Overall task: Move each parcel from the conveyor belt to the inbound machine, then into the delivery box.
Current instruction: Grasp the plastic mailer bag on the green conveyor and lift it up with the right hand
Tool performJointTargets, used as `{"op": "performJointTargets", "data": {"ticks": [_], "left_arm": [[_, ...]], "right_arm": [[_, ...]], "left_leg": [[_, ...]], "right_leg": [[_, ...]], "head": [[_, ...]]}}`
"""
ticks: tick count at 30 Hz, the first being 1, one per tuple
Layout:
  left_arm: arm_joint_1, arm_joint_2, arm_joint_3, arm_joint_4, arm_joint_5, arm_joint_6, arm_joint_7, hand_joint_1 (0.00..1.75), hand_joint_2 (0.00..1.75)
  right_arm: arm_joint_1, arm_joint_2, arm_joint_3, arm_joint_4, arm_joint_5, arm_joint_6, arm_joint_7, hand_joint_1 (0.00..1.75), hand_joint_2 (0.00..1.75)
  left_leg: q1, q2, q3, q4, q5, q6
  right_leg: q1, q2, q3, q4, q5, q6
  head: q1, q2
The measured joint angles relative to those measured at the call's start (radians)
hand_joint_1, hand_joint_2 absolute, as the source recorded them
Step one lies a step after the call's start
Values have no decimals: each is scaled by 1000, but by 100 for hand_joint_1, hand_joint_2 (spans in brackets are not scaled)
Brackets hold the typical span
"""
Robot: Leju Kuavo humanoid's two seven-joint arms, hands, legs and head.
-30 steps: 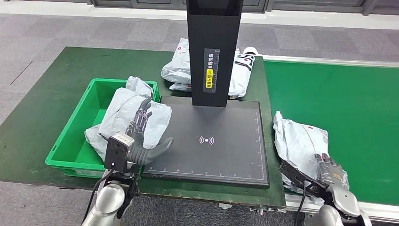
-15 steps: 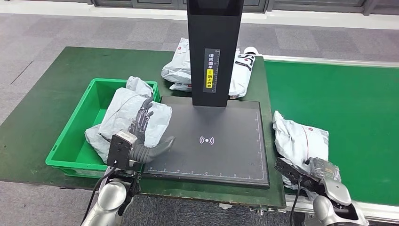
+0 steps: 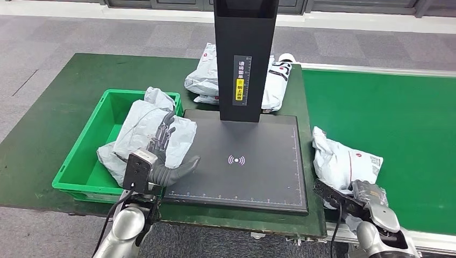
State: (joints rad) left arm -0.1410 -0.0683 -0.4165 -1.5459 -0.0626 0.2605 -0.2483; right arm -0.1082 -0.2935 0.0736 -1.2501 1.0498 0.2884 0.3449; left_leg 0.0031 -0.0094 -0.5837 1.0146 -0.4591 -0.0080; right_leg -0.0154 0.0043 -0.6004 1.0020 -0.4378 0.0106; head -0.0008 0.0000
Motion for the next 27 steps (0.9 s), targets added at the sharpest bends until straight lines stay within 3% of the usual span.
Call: {"op": "performJointTargets", "data": {"ticks": [16,18,20,22,23,25,27], "left_arm": [[-1,0,0,2,0,0,0,0,175],[0,-2,2,4,-1,11,-6,0,175],[1,-8,9,10,-3,37,-24,0,175],[0,-18,17,20,-4,56,-44,0,175],[0,-21,18,25,-4,60,-50,0,175],[0,-25,21,34,-3,64,-57,0,175],[0,-28,23,42,-3,66,-59,0,175]], "right_arm": [[-1,4,0,3,-1,-1,-2,175,175],[-2,23,-5,-6,-44,-38,-42,175,175],[-2,83,-41,-70,-214,-168,-195,175,175],[-9,144,-90,-169,-528,-317,-400,175,175],[-14,157,-104,-211,-703,-365,-465,175,175],[-25,169,-115,-285,-1007,-423,-506,175,175],[-30,177,-115,-333,-1111,-449,-496,175,175]], "left_leg": [[0,0,0,0,0,0],[0,0,-1,0,0,0],[0,2,-2,0,1,-1],[-1,4,-3,0,2,-2],[-1,3,-3,0,2,-2],[0,-2,-4,0,3,-2],[0,-3,-3,0,3,-3]], "right_leg": [[0,0,0,0,0,0],[0,0,0,1,0,0],[0,2,-4,2,2,-2],[-1,4,-7,3,3,-3],[-1,3,-7,3,2,-2],[1,-1,-5,3,1,-2],[1,-1,-5,2,1,-3]], "head": [[0,0],[0,0],[0,0],[-1,0],[-1,0],[0,0],[0,0]]}}
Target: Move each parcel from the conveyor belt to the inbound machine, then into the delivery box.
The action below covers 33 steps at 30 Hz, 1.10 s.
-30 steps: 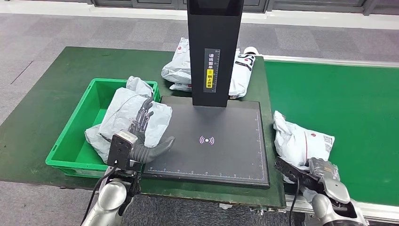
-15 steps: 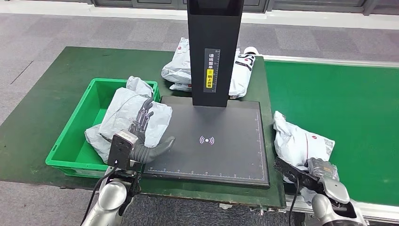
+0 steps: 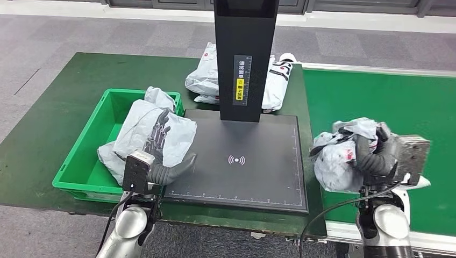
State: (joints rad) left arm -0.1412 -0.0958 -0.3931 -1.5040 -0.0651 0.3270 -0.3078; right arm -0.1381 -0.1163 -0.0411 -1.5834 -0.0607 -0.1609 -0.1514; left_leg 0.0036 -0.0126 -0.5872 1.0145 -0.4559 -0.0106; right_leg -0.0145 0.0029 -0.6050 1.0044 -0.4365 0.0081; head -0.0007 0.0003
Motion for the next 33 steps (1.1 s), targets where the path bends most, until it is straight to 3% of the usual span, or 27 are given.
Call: {"op": "performJointTargets", "data": {"ticks": [5,19,27,33], "left_arm": [[-3,-10,1,13,6,5,-7,0,175],[-6,-20,1,30,12,6,-10,0,175],[-21,-29,0,51,25,1,-23,0,175],[-28,-27,-7,60,56,5,-42,0,175]], "right_arm": [[-1,10,0,-36,122,-32,-28,175,175],[-12,14,0,-58,108,-58,-37,175,175],[-132,14,0,97,31,-35,-13,175,175],[-306,12,26,338,-9,11,-16,175,175]], "left_leg": [[0,1,0,0,0,0],[0,1,-1,0,0,0],[0,2,-1,0,1,0],[0,3,-1,0,3,0]], "right_leg": [[-1,1,0,0,0,0],[-1,1,0,0,1,1],[-1,1,0,0,2,1],[-1,2,-1,0,4,1]], "head": [[0,0],[0,0],[0,0],[0,0]]}}
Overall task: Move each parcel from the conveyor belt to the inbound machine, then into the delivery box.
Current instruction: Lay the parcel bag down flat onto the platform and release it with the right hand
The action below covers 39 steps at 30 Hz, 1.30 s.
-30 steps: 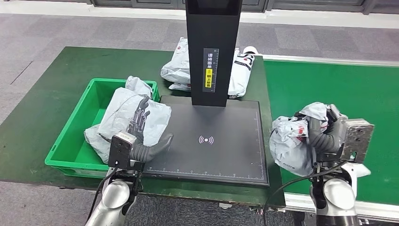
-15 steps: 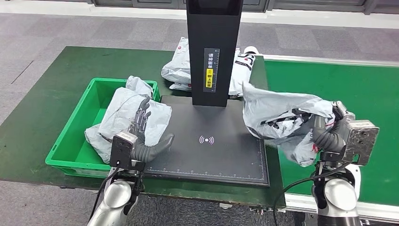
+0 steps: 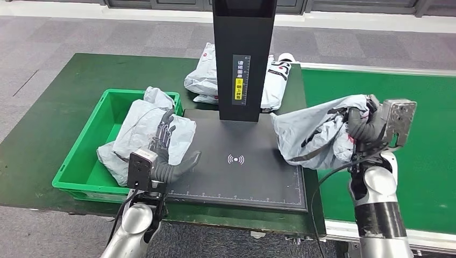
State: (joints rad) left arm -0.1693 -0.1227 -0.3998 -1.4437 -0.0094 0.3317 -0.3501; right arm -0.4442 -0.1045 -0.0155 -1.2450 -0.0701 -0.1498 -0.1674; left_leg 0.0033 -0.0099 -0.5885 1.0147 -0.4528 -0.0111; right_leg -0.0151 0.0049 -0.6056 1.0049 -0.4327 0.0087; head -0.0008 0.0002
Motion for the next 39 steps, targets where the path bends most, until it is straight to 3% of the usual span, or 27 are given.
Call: {"op": "performJointTargets", "data": {"ticks": [5,9,25,29,34,39], "left_arm": [[-5,8,-19,2,18,4,-9,0,175],[-5,15,-26,1,26,9,-12,0,175],[-7,34,-42,-7,42,14,-59,0,175],[-9,37,-46,-7,47,24,-70,0,175],[-29,38,-51,-4,59,42,-80,0,175],[-35,38,-51,-1,64,53,-81,0,175]], "right_arm": [[-182,24,81,227,3,40,9,175,175],[-273,72,144,353,13,63,19,175,175],[-414,249,314,531,-6,189,39,175,175],[-433,280,335,551,-17,226,42,4,175],[-452,320,373,578,-40,268,55,0,175],[-461,324,387,613,-72,292,46,0,175]], "left_leg": [[0,-1,0,0,2,-1],[1,-1,0,0,2,-1],[1,0,-2,0,3,-3],[1,0,-2,0,3,-3],[1,-1,-2,0,3,-3],[1,-1,-2,0,3,-3]], "right_leg": [[0,0,-1,1,1,-1],[1,0,-1,1,1,-1],[1,1,-4,1,1,-1],[1,1,-4,2,1,-2],[1,0,-4,2,1,-2],[1,0,-4,2,2,-2]], "head": [[0,0],[0,0],[0,0],[0,0],[0,0],[0,0]]}}
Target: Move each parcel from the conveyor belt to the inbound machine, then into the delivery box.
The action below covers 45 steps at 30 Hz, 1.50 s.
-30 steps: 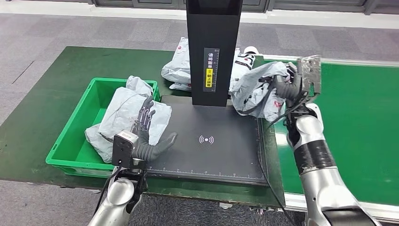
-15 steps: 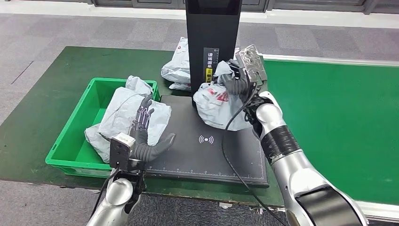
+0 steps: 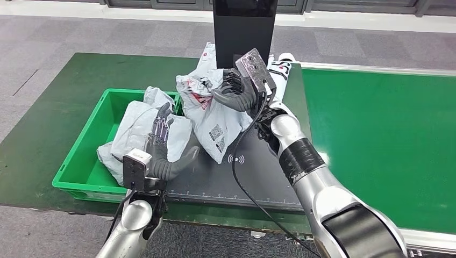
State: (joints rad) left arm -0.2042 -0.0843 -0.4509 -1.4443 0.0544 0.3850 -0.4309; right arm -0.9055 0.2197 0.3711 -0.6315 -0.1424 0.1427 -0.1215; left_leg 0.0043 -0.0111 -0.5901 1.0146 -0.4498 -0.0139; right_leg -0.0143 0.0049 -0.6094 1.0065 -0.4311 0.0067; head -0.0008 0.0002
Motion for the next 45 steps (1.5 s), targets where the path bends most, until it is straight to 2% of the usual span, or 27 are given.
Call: {"op": "performJointTargets", "data": {"ticks": [9,13,17,24,30,34,37,40,44,45], "left_arm": [[9,0,0,-10,-12,2,6,0,175],[13,0,0,-17,-24,2,16,0,175],[17,1,0,-19,-36,12,19,0,175],[25,5,2,-30,-65,20,31,0,175],[36,6,25,-48,-137,21,70,0,175],[41,8,36,-53,-164,19,84,0,175],[41,13,37,-52,-249,-6,142,0,175],[34,27,37,-42,-418,-65,231,0,175],[-13,43,37,6,-600,-156,298,0,175],[-30,46,37,25,-635,-178,307,0,175]], "right_arm": [[4,-6,3,33,-27,17,-16,0,175],[12,-13,15,55,-35,28,-23,0,0],[18,-20,37,47,25,12,-22,0,0],[53,-48,90,-53,147,-27,21,0,0],[139,-111,103,-255,306,-124,87,0,0],[198,-149,103,-373,334,-138,96,0,0],[246,-168,99,-453,362,-174,86,0,0],[329,-188,85,-564,382,-211,61,0,0],[451,-201,58,-710,369,-231,23,0,175],[477,-202,51,-740,364,-236,17,0,175]], "left_leg": [[0,0,0,0,0,0],[0,0,0,0,0,0],[0,0,0,0,0,0],[0,0,0,0,0,0],[0,0,0,0,0,0],[0,0,0,0,0,0],[0,0,0,0,0,0],[0,0,0,0,0,0],[0,0,0,0,0,0],[0,0,0,0,0,0]], "right_leg": [[0,0,0,0,0,0],[0,0,0,0,0,0],[0,0,0,0,0,0],[0,0,0,0,0,0],[0,0,0,-1,0,0],[0,0,-1,-1,0,0],[0,0,-1,-1,0,0],[0,0,-1,-1,0,0],[0,0,-1,-1,0,0],[0,0,-1,-1,0,0]], "head": [[0,0],[0,0],[0,0],[0,0],[0,0],[0,0],[0,0],[0,0],[0,0],[0,0]]}}
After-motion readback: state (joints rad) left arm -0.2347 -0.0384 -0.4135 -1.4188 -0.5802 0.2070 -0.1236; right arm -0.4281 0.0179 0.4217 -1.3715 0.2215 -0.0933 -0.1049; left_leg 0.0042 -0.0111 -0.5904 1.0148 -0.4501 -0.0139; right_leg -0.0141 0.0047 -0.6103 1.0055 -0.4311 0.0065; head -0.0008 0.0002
